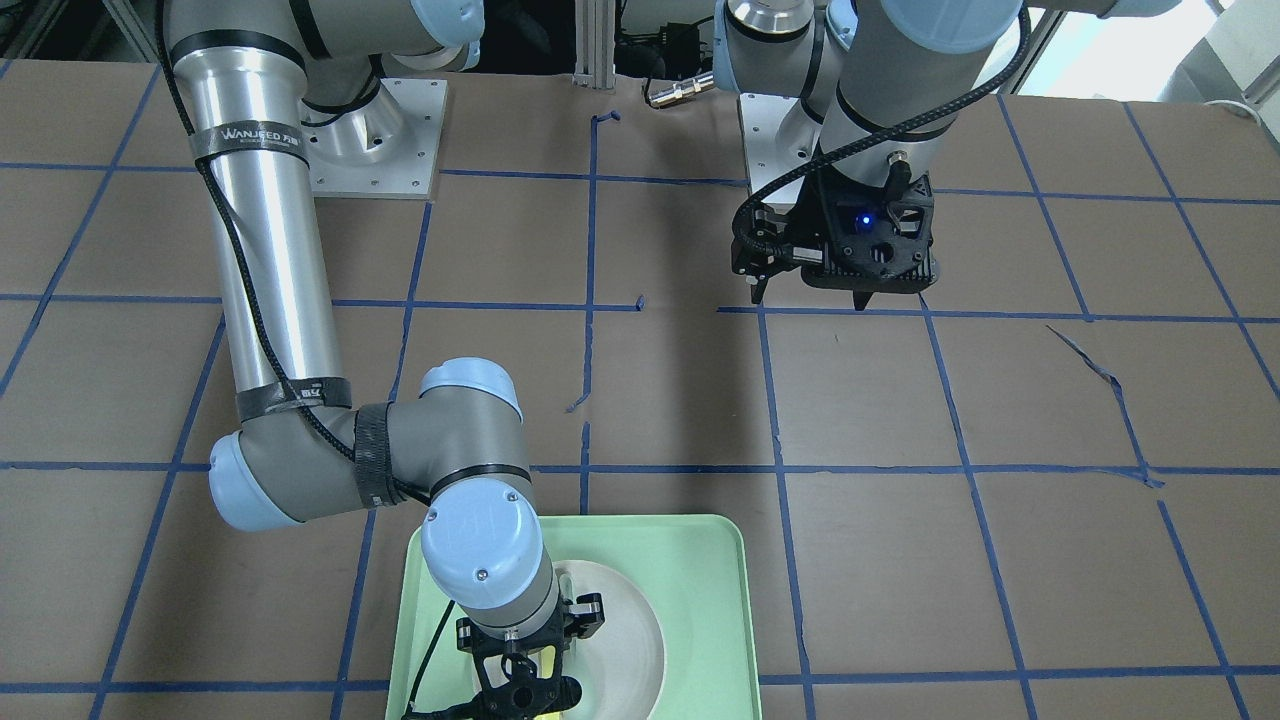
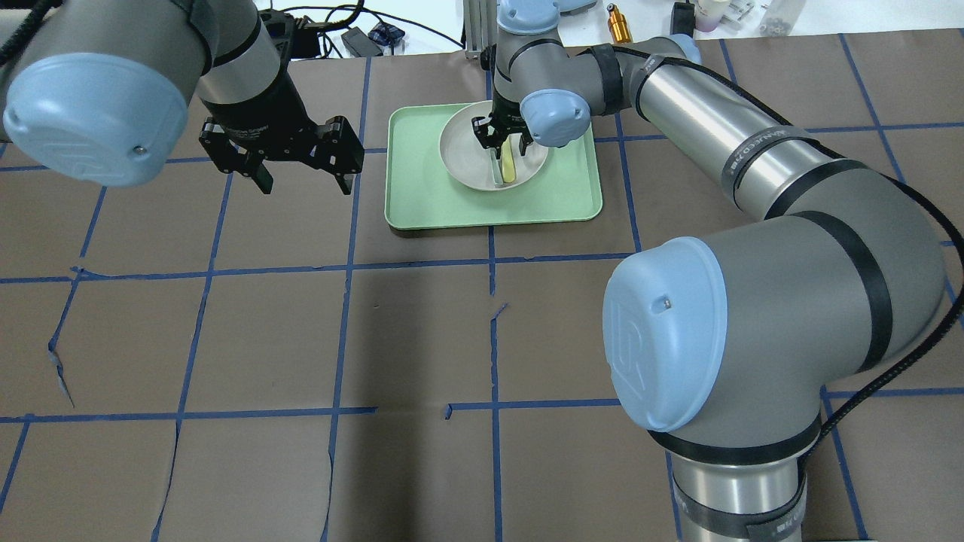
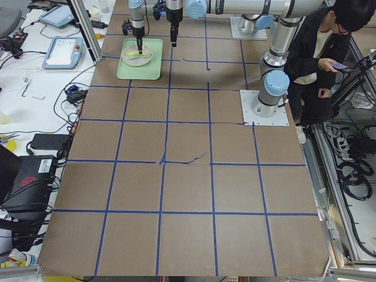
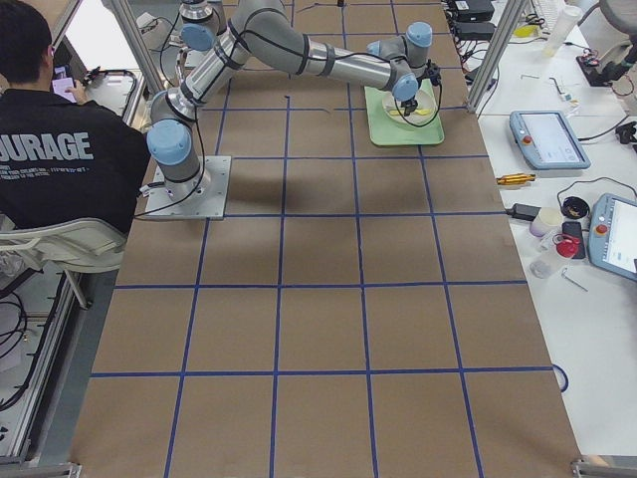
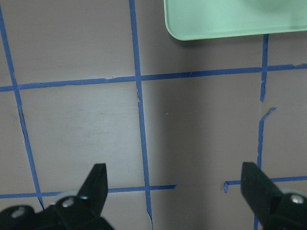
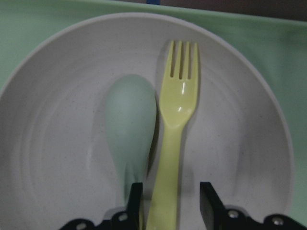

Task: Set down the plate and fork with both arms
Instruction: 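Move the right gripper over the plate and grasp the yellow fork, then lift the fork out of the plate and lower it beside the plate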

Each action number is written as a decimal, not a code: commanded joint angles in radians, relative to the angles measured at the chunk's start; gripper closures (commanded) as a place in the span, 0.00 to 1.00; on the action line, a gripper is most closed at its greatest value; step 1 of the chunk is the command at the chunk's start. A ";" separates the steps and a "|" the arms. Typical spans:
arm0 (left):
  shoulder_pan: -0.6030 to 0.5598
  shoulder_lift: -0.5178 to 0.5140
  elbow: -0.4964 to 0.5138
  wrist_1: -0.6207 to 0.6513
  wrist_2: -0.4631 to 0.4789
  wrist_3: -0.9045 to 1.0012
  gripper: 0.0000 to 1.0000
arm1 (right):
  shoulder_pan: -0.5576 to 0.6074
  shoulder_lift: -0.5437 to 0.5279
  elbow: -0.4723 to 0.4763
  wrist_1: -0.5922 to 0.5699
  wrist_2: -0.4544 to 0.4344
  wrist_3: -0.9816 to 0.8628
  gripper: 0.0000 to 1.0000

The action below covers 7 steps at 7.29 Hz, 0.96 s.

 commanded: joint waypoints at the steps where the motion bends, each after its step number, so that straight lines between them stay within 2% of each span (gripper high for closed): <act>1: 0.001 0.001 0.000 0.000 -0.001 0.001 0.00 | 0.000 0.013 0.000 -0.014 -0.007 0.002 0.50; 4: 0.002 0.001 0.000 0.000 -0.001 -0.001 0.00 | 0.000 0.016 0.005 -0.014 -0.010 0.000 0.57; 6: 0.001 0.001 0.000 0.000 -0.001 -0.002 0.00 | 0.000 0.011 0.006 -0.014 -0.010 0.005 0.99; 7: 0.001 0.001 0.000 0.000 -0.001 -0.002 0.00 | 0.000 0.004 0.006 -0.014 -0.008 0.014 1.00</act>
